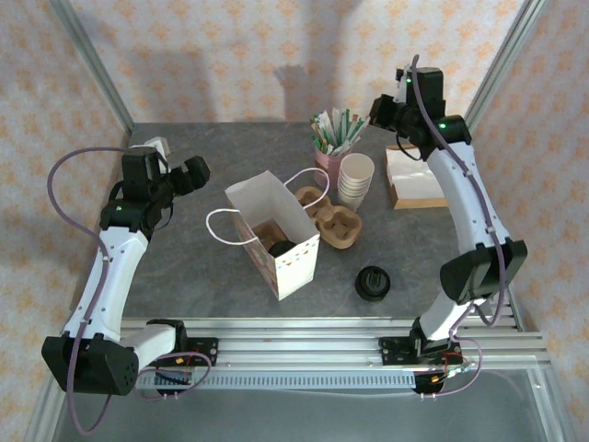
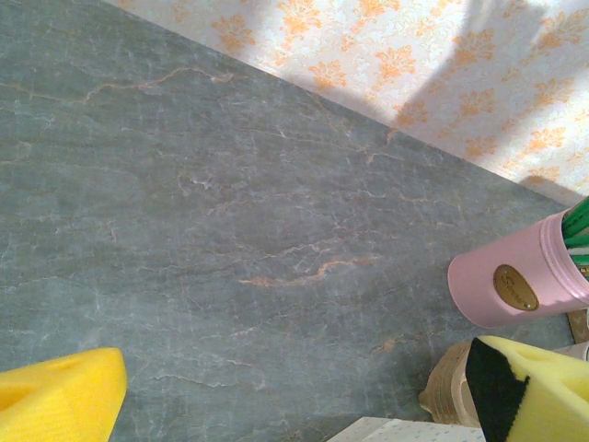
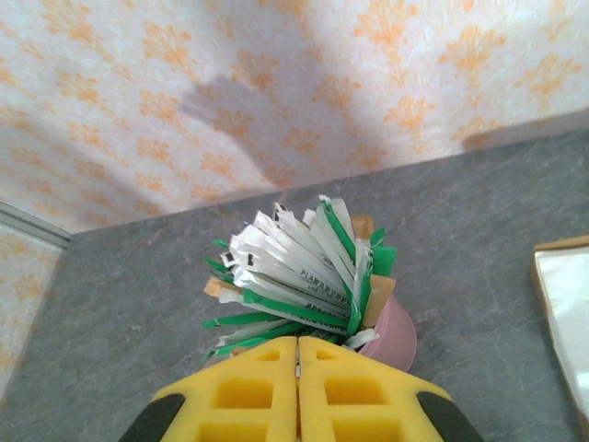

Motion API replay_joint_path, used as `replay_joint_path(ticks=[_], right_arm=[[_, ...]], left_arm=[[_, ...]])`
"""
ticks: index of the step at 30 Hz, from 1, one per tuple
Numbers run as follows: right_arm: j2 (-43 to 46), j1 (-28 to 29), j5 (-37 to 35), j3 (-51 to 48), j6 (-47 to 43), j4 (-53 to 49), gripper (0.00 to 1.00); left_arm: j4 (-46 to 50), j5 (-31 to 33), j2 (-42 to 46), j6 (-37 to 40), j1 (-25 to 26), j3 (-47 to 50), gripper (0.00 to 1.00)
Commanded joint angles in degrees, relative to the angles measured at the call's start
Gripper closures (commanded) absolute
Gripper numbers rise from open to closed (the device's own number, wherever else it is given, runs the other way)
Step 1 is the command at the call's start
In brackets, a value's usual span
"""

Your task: Pack the takeout coffee

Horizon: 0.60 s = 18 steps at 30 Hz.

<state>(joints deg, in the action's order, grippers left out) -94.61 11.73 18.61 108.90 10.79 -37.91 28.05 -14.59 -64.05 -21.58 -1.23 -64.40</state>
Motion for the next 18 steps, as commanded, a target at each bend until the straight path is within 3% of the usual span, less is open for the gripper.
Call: replay_joint_path(ticks=[1, 5, 11, 15, 18], right_arm=[[6.7, 0.4, -3.5, 2.3, -2.9, -2.0, 0.95], [15.6, 0.4, -2.3, -1.0, -0.8, 2.1, 1.0], [28.8, 0.5, 5.9, -11.6, 8.5, 13.6, 1.0], [32.9, 1.3, 15.2, -16.0, 14.5, 19.1, 1.0], [34.1, 5.0, 18.9, -17.9, 16.7, 21.3, 1.0]], left_arm=[[0.7, -0.3, 0.0, 0.2, -0.4, -1.0, 0.04], [0.6, -0.3, -0.1, 0.2, -0.3, -1.0, 0.04], [0.7, -0.4, -0.1, 0.2, -0.3, -0.9, 0.04], [0.8, -0.2, -0.2, 0.3, -0.4, -1.0, 0.03], [0.9, -0.1, -0.2, 0.4, -0.3, -1.1, 0.04]])
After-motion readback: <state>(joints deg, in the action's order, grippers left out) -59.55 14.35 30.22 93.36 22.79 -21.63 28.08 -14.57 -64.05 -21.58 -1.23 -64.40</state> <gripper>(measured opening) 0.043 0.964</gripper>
